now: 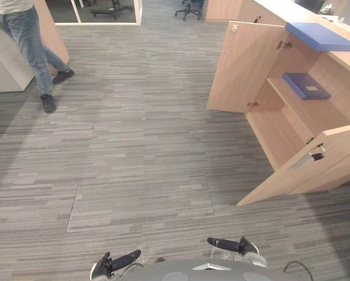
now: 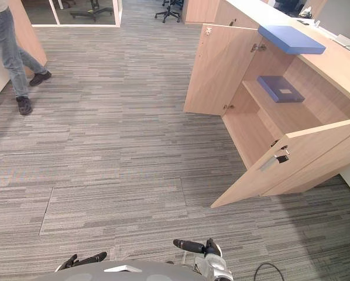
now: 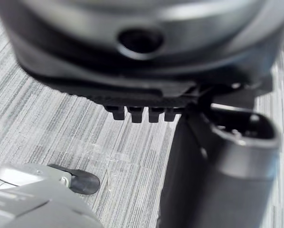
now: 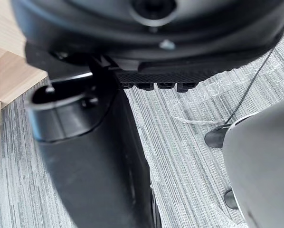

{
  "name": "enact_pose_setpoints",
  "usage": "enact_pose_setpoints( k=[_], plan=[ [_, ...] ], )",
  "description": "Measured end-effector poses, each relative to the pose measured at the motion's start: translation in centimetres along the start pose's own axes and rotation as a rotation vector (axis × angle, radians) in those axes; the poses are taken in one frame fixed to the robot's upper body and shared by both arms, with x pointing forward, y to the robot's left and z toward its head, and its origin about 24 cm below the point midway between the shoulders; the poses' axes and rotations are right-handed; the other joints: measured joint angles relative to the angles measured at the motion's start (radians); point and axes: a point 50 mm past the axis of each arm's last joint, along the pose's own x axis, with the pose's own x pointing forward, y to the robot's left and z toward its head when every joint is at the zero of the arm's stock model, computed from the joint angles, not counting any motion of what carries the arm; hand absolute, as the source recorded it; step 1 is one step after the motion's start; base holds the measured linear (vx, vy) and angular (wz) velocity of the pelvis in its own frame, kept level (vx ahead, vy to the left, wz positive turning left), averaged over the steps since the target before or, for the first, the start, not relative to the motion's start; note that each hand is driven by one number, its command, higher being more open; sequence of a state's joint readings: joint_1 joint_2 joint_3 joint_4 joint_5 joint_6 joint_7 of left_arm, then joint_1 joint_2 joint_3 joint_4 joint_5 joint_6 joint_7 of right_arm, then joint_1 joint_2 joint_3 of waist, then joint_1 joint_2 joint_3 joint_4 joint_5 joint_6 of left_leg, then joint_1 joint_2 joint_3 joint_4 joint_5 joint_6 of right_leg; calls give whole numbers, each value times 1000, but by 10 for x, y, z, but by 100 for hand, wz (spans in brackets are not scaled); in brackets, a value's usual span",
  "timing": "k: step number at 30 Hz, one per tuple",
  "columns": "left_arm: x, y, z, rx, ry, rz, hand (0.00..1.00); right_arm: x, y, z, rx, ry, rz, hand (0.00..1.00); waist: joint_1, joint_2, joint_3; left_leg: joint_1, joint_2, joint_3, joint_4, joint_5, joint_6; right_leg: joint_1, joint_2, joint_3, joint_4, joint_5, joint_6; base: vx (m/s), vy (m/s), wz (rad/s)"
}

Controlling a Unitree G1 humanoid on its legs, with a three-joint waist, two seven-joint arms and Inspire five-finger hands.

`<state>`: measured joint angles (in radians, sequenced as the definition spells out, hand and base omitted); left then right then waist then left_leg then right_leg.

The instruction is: Walk over to the cabinet, pick up the folder, carry it to the office cabinet, place the folder inside the office cabinet, then close the office cabinet door

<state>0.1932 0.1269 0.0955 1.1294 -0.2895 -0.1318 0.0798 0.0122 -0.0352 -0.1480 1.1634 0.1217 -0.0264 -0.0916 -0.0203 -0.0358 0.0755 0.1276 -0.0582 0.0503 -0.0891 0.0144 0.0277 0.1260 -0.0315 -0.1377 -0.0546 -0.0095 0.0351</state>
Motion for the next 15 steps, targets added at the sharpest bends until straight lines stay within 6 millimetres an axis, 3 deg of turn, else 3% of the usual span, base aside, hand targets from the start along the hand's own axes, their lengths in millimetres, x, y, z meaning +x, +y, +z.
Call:
enact_pose_setpoints(
  k=[15],
  plan=[
    [0,-1,2,29,-9,-1,100,0,2,1,-61,-9,15,100,1,-1,0,-1,-1,-4,0,0,0,0,-1,-4,0,0,0,0,0,0]
  ],
)
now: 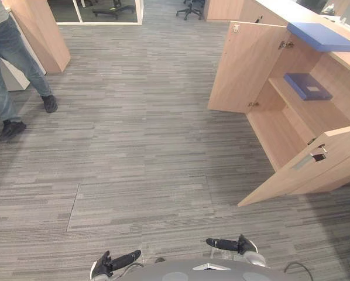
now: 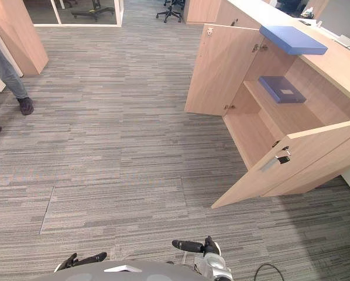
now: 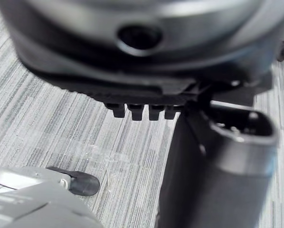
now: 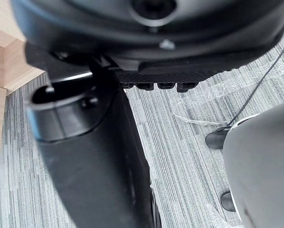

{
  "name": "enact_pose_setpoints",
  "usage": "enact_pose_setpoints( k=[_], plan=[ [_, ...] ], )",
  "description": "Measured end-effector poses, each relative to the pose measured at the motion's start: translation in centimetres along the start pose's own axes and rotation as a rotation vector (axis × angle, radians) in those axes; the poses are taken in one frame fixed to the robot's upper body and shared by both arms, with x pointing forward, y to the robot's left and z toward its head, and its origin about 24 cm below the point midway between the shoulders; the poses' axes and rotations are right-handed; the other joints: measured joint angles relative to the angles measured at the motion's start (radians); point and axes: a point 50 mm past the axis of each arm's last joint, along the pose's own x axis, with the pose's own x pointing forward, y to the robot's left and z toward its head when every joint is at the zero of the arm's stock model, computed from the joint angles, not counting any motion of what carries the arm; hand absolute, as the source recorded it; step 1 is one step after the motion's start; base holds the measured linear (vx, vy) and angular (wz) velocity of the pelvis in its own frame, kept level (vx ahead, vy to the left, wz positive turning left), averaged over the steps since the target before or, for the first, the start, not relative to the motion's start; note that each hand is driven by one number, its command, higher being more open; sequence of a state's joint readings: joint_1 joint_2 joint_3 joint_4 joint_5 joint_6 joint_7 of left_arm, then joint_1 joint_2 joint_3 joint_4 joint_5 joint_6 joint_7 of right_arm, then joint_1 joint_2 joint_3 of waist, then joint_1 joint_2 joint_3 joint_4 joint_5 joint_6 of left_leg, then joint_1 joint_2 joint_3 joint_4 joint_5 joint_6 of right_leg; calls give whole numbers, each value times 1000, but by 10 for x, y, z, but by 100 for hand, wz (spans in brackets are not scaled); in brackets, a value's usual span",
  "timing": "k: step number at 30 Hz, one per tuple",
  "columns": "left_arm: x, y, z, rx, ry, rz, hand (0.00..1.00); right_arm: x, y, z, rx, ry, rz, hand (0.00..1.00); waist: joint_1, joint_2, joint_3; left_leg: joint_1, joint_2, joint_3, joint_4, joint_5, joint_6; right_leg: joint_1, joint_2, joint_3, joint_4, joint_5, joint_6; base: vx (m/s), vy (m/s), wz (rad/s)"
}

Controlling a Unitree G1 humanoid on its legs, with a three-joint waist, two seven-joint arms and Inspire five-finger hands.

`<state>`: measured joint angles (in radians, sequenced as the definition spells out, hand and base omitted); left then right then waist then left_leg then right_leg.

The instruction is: Walk over to the cabinet, pick up the folder, carry it to the office cabinet, place the folder inside the office cabinet, then close the office cabinet door

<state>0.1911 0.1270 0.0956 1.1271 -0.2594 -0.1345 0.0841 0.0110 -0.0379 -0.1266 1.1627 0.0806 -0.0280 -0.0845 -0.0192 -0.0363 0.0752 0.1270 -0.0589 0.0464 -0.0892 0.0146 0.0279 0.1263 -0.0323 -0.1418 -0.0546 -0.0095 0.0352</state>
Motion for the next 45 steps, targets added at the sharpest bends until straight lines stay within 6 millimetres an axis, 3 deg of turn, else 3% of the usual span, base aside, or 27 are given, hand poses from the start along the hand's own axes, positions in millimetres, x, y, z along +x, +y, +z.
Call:
enact_pose_setpoints(
  k=[10,37,40,41,42,44,45],
  plan=[
    [0,-2,9,144,-63,41,100,0,1,1,-18,-3,-5,100,1,-2,-1,-1,0,-1,0,0,0,0,0,0,0,0,0,0,0,0],
    [1,-5,12,190,-62,-63,100,0,2,2,-58,-6,20,100,9,-4,1,-15,-3,-27,0,5,7,-2,-2,-23,-1,-1,0,-1,-2,3],
    [2,-4,16,169,-67,-61,100,0,2,2,-58,-2,23,100,15,-4,4,-78,-1,-27,78,-47,0,-41,-3,-22,40,-34,-15,0,0,0],
    [3,-4,21,128,-81,-51,100,1,3,5,-55,-9,27,100,17,-16,13,-151,6,-26,212,-114,-5,-69,-2,-21,78,-54,-20,-25,-35,-4],
    [4,-5,22,63,-80,-43,100,2,2,11,-55,-21,25,100,21,-3,47,-195,24,-24,340,-173,-15,-72,9,-17,107,-71,-25,-17,-26,-8],
    [3,-6,23,-16,-80,-36,100,2,1,14,-54,-35,18,100,26,-1,69,-238,43,-12,469,-218,-34,-62,23,-5,120,-85,-35,1,10,-10],
    [4,-9,30,-79,-106,-33,100,2,1,19,-53,-49,13,100,44,0,92,-317,57,1,632,-269,-38,-47,20,8,126,-94,-49,19,41,-13]
  ],
)
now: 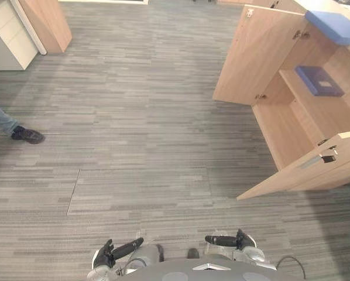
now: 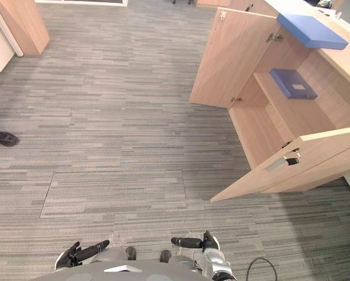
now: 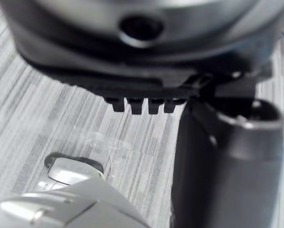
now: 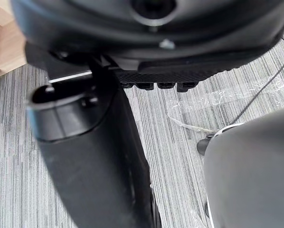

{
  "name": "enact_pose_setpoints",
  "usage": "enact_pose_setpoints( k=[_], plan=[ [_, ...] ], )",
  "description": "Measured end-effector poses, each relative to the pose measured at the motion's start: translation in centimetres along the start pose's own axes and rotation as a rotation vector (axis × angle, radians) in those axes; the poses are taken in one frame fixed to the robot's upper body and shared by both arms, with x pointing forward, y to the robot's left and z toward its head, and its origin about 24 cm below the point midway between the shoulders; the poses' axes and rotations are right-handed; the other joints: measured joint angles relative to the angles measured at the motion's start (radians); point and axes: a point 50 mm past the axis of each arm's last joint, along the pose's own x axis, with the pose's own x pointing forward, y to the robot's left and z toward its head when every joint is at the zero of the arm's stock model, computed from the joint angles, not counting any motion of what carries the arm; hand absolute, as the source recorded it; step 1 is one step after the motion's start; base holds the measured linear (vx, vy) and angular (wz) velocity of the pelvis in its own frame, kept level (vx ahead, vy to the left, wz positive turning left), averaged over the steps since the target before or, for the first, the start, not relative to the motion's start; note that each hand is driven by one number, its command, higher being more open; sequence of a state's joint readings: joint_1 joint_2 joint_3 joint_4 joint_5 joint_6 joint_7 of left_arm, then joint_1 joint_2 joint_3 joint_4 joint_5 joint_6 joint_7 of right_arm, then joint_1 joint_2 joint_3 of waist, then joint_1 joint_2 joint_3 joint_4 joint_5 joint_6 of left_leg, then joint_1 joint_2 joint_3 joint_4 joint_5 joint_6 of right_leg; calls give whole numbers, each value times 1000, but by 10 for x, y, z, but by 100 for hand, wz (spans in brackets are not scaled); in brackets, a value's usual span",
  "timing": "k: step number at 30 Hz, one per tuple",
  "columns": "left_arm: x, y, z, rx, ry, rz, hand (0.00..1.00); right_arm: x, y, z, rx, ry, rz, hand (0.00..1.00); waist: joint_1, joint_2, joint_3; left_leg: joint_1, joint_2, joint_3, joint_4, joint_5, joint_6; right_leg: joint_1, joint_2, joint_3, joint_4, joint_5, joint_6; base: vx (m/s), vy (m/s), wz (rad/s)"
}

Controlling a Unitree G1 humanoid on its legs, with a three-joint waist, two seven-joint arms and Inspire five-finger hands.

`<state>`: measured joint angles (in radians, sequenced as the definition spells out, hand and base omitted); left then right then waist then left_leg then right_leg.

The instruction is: Walk over to the cabinet, pick up the folder, carry it to the office cabinet, place the folder inside the office cabinet, then close the office cabinet door

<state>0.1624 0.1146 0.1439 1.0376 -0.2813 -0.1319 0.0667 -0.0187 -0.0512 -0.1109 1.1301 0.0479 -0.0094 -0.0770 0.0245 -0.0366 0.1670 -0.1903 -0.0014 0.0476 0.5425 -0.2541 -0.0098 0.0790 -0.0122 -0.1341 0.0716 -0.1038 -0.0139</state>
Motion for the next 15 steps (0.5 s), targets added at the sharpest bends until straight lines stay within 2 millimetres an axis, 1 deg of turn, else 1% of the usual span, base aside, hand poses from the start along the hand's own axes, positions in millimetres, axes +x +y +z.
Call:
enact_pose_setpoints(
  k=[1,2,3,4,5,6,7,8,9,10,11,12,14,15],
  plan=[
    [0,-2,2,-16,-11,5,100,0,-1,0,-1,2,-3,100,6,4,3,-24,10,0,35,-22,3,5,0,5,2,-5,1,48,68,-18],
    [0,-4,3,-42,-22,11,100,0,-3,0,2,3,-10,100,9,8,9,-73,30,-10,66,-34,2,11,-5,12,14,-22,7,91,110,-20],
    [0,-4,5,-66,-34,15,100,0,-5,1,-1,0,-15,100,11,15,12,-117,40,-37,61,-30,-6,12,-21,22,38,-45,23,159,188,-22],
    [0,-6,7,-73,-42,11,100,1,-6,2,-1,-2,-17,100,13,18,16,-134,46,-45,50,-23,-16,12,-31,31,54,-60,32,211,266,-33],
    [0,-9,9,-81,-55,6,100,1,-7,3,-2,-5,-25,100,17,22,22,-157,52,-63,1,6,-28,7,-62,45,81,-87,60,245,343,-52],
    [-1,-10,5,-83,-47,9,100,1,-11,1,-7,0,-37,100,27,35,17,-147,79,-69,-84,50,-38,8,-84,70,105,-117,95,236,330,-58],
    [-2,-12,2,-88,-37,14,100,0,-12,1,-11,-2,-41,100,27,44,14,-142,98,-28,-86,106,-58,15,-89,86,113,-132,110,235,288,-51],
    [-2,-11,3,-83,-35,20,100,1,-13,2,-16,-4,-45,100,26,53,10,-131,85,8,-79,126,-28,30,-111,100,114,-146,112,298,295,-29],
    [-1,-8,6,-68,-41,24,100,0,-8,2,-11,-4,-36,100,22,32,-2,-131,58,25,-81,104,-23,28,-140,112,114,-146,109,456,343,-22],
    [1,-5,12,-53,-55,27,100,0,1,3,-2,-6,-11,100,16,5,-12,-128,24,47,-90,88,-5,21,-164,115,117,-139,113,433,303,-14],
    [2,-5,13,-46,-57,27,100,1,4,4,1,-7,-5,100,17,1,-14,-124,14,58,-95,87,2,17,-171,112,117,-135,111,417,224,-27],
    [2,-5,14,-40,-56,25,100,1,11,8,7,-13,7,100,24,-5,-15,-98,1,89,-113,86,28,15,-191,112,117,-107,115,257,131,-28],
    [3,-7,17,-30,-61,24,100,1,18,11,13,-14,29,100,23,-5,-15,-58,-14,99,-145,90,40,26,-205,113,116,-82,124,292,133,-18],
    [4,-10,21,-29,-76,21,100,1,24,13,18,-18,44,100,24,-4,-15,-38,-21,98,-161,93,44,34,-205,112,116,-77,133,324,85,0]
  ],
)
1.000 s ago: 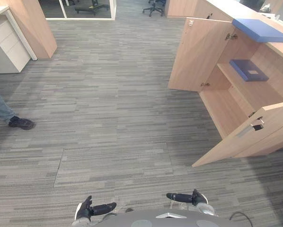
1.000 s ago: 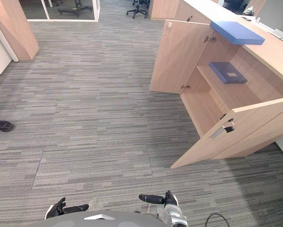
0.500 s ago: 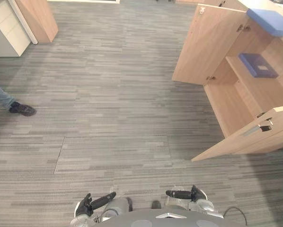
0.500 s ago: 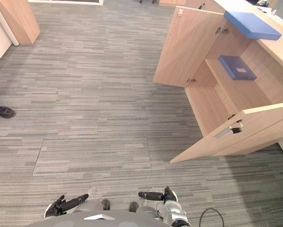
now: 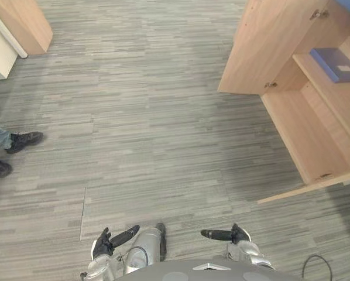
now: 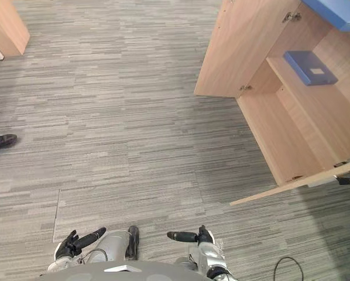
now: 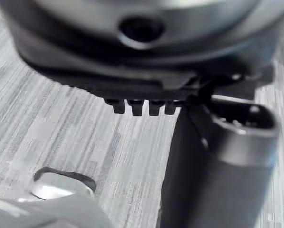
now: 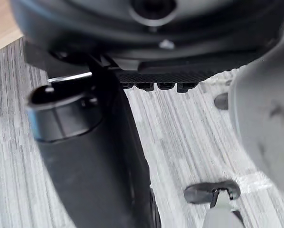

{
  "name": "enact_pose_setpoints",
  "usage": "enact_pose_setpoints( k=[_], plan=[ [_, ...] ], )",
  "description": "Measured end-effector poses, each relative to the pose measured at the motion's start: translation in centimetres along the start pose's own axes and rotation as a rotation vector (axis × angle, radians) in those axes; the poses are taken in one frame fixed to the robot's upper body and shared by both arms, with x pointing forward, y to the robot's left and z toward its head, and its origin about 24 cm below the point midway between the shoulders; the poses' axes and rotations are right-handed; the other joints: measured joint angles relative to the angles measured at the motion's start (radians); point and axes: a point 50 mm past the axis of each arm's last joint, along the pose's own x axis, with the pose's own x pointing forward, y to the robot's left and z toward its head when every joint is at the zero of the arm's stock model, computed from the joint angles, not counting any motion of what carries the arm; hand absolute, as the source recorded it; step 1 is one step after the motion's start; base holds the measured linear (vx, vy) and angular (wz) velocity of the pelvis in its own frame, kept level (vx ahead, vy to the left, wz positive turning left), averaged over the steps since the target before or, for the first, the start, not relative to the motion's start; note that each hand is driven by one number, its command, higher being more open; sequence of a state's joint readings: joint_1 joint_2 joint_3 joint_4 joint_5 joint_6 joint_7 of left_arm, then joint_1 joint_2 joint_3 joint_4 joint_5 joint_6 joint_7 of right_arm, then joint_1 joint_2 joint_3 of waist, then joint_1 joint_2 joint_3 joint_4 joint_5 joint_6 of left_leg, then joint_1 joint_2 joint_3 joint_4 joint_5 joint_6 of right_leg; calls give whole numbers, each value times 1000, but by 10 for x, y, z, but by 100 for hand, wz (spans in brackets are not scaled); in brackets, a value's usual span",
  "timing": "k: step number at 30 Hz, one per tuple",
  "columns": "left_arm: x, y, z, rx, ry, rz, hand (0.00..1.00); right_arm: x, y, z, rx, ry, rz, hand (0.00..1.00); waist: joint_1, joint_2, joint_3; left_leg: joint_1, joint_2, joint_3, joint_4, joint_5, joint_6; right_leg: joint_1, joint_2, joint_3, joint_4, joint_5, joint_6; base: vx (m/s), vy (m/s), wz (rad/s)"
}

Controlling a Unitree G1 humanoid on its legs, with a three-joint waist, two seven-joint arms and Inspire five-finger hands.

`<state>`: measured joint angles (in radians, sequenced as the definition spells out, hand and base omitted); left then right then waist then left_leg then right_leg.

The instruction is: Walk over to the cabinet, pick up the folder, carry it to the office cabinet, place the folder inside the office cabinet, then close the office cabinet door

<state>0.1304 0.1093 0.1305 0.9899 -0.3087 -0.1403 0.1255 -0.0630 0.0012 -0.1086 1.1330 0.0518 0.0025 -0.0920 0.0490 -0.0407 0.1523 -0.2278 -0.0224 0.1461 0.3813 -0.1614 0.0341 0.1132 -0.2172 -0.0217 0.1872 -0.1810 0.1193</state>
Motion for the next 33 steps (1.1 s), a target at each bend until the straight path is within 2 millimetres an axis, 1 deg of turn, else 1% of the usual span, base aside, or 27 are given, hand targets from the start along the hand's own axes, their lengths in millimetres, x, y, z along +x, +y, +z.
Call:
enact_pose_setpoints(
  k=[2,4,5,6,8,9,10,11,12,13,14,15,16,17,18,19,20,22,23,24,25,26,27,28,29,31,33],
  plan=[
    [2,-9,11,3,-43,-23,100,0,10,6,0,-16,33,100,1,4,-1,25,-1,-7,-3,0,9,5,18,-6,-20,-14,-14,231,0,-1],
    [2,-15,14,-3,-57,-37,100,1,10,11,-1,-31,35,100,0,10,-5,28,0,-9,9,-2,11,3,29,-10,-55,-11,-20,98,-64,-11],
    [2,-20,15,-6,-60,-50,100,1,7,13,-2,-43,28,100,-1,14,-6,20,0,-10,38,-11,5,18,32,-11,-76,0,-4,122,-114,-20],
    [0,-28,11,-9,-47,-69,100,2,1,15,-7,-47,16,100,-1,32,-7,0,20,-14,90,-29,-7,29,44,-7,-93,9,10,122,-99,-22],
    [-1,-32,5,-10,-26,-81,100,2,-3,13,-11,-40,4,100,-2,56,-14,-31,58,-15,164,-60,-21,32,66,3,-100,13,17,102,-37,-37],
    [-1,-32,2,-10,-13,-79,100,2,-8,13,-14,-40,-6,100,-3,61,-16,-39,68,-14,186,-77,-27,24,78,5,-97,13,17,134,-19,-52],
    [-2,-33,-2,-17,3,-77,100,2,-15,13,-17,-36,-23,100,-3,82,-28,-40,78,-15,185,-102,-23,-2,88,14,-67,9,18,85,-5,-42],
    [-3,-34,-5,-22,17,-77,100,2,-21,12,-14,-31,-39,100,-2,89,-30,-30,79,-13,165,-112,-17,-28,91,30,-23,3,22,126,67,-52],
    [-4,-35,-9,-42,31,-73,100,2,-31,10,2,-19,-66,100,0,97,-25,21,69,-6,91,-123,-11,-105,87,54,136,-20,26,81,91,-38],
    [-4,-33,-12,-51,43,-66,100,1,-37,4,29,-3,-87,100,-6,94,-20,79,49,-2,16,-128,-14,-169,71,51,298,-28,12,108,117,-20],
    [-3,-29,-11,-52,43,-57,100,0,-40,-2,53,15,-99,100,-16,72,-10,138,18,-1,-36,-119,-5,-222,32,43,457,-19,-4,112,83,11],
    [-2,-24,-10,-61,44,-43,100,0,-43,-2,105,15,-106,100,-29,48,3,189,-17,-1,-69,-114,2,-264,-12,18,600,18,-68,171,116,28],
    [-2,-19,-13,-71,58,-30,100,0,-47,-1,133,12,-120,100,-40,37,7,253,-46,-5,-99,-115,19,-304,-80,-51,738,111,-177,237,155,25],
    [-4,-18,-17,-71,73,-27,100,-1,-52,-3,131,13,-131,100,-51,52,7,306,-52,-11,-130,-116,33,-325,-125,-123,826,128,-194,216,158,15],
    [-3,-16,-17,-69,72,-21,100,-1,-50,-1,133,6,-127,100,-50,53,8,328,-51,-14,-145,-115,35,-340,-133,-150,857,94,-185,294,160,3],
    [-3,-11,-18,-71,87,-4,100,0,-50,3,131,-7,-123,100,-53,56,8,364,-40,-20,-179,-113,39,-370,-124,-198,887,25,-168,293,116,-4],
    [-3,-9,-20,-72,100,2,100,1,-49,6,132,-14,-119,100,-53,60,13,395,-24,-19,-206,-113,39,-404,-94,-247,873,-35,-144,245,84,-4],
    [-3,-9,-21,-77,105,2,100,1,-48,11,139,-34,-116,100,-54,67,23,428,0,-15,-237,-113,38,-444,-49,-318,799,-74,-128,212,6,-5],
    [-3,-11,-21,-79,106,-1,100,1,-47,17,143,-52,-113,100,-56,74,35,453,17,-14,-256,-113,38,-465,-20,-381,700,-79,-130,422,-43,1],
    [-2,-13,-19,-81,100,-6,100,2,-45,21,143,-62,-110,100,-57,73,46,484,26,-12,-278,-113,36,-483,11,-471,549,-68,-122,391,-59,3],
    [-2,-14,-18,-81,96,-7,100,2,-45,21,143,-62,-109,100,-56,70,47,497,26,-6,-291,-113,32,-485,19,-512,478,-51,-123,368,-59,3],
    [-2,-14,-18,-81,96,-7,100,2,-44,21,144,-62,-109,100,-55,69,47,500,24,-6,-293,-114,28,-484,22,-522,463,-45,-125,480,-85,-7],
    [-1,-11,-14,-83,83,-1,100,2,-37,14,150,-43,-95,100,-52,30,35,538,-17,8,-324,-135,-15,-474,46,-654,232,153,-230,515,-99,-12],
    [-1,-11,-15,-86,86,3,100,2,-37,13,148,-40,-93,100,-49,18,31,554,-33,10,-332,-145,-31,-470,46,-681,211,129,-354,602,-101,-50],
    [-2,-25,-15,-100,91,-24,100,3,-43,23,144,-61,-110,100,-49,71,38,552,0,30,-332,-147,-42,-471,82,-693,201,117,-346,371,-70,-50],
    [-1,-39,-9,-103,78,-60,100,3,-46,26,150,-72,-118,100,-63,103,41,551,14,50,-328,-125,-57,-466,120,-687,187,94,-331,415,-107,-47],
    [0,-47,-3,-75,59,-88,100,3,-45,24,179,-63,-117,100,-82,106,40,555,42,57,-290,-115,-52,-441,152,-687,184,61,-322,389,-115,-20]
  ],
)
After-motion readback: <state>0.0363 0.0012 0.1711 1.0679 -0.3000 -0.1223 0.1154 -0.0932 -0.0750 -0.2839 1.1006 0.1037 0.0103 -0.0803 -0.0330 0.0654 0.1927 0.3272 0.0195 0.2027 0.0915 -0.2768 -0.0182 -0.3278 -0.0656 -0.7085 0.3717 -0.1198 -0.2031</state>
